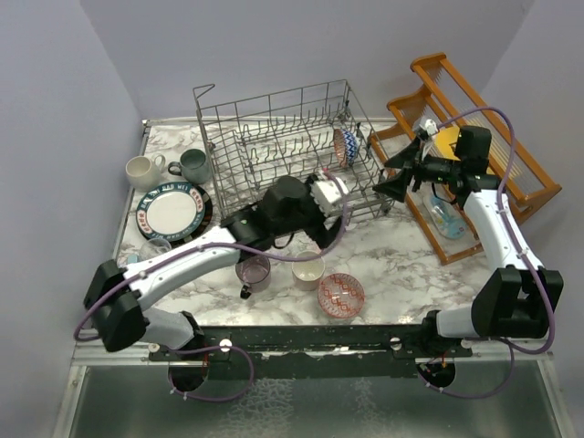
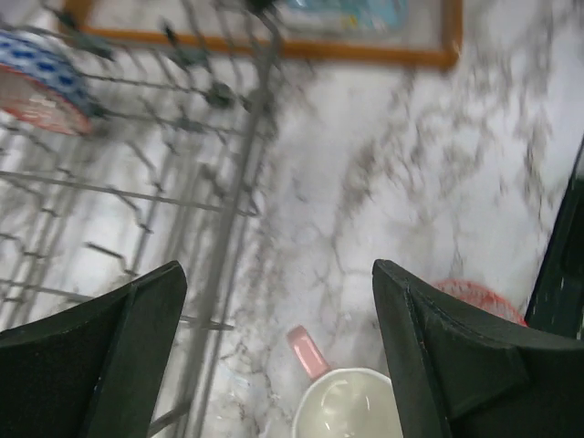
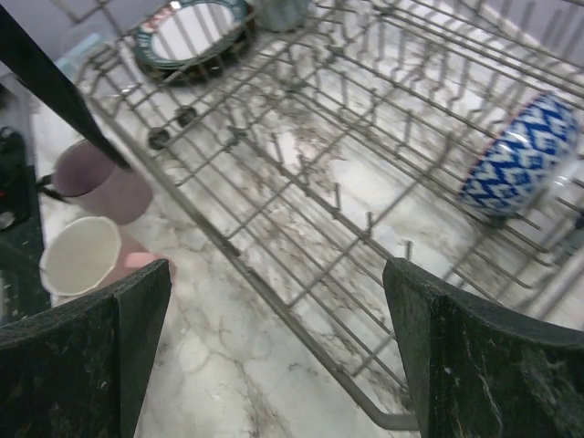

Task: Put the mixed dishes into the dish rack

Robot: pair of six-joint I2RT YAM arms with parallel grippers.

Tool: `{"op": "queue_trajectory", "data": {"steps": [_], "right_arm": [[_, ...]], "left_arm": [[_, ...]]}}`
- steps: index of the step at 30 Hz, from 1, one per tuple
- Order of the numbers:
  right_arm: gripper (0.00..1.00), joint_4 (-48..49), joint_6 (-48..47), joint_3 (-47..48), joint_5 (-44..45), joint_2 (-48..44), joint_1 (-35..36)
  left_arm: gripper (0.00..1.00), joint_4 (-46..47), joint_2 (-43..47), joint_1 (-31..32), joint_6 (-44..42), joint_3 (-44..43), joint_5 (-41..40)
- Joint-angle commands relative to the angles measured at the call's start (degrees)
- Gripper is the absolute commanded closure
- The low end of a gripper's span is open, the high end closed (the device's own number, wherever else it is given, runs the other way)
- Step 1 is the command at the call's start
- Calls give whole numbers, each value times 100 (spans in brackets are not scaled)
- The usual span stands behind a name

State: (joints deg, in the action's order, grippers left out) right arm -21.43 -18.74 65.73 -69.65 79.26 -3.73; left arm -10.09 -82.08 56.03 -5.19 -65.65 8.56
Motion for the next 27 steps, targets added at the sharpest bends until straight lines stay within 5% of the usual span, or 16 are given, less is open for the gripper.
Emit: {"op": "queue_trajectory", "data": {"steps": [1,6,16,27], "right_arm": [[0,78,495,480,1658,-287,-58],[0,-155,1021,1086,3173,-381,-58],[0,-205,1410,724,2953,-826,-58],[0,-109,1836,610,3199,-1073,-58]], "left_arm": [[7,2044,1170,-609,1079,695,-137],[1,2403,2274,-1296,1497,1149,-810],[1,384,3778,-1596,1110,1562,-3692],[1,-181,4788,-1598,1344,1911,-4566]]}}
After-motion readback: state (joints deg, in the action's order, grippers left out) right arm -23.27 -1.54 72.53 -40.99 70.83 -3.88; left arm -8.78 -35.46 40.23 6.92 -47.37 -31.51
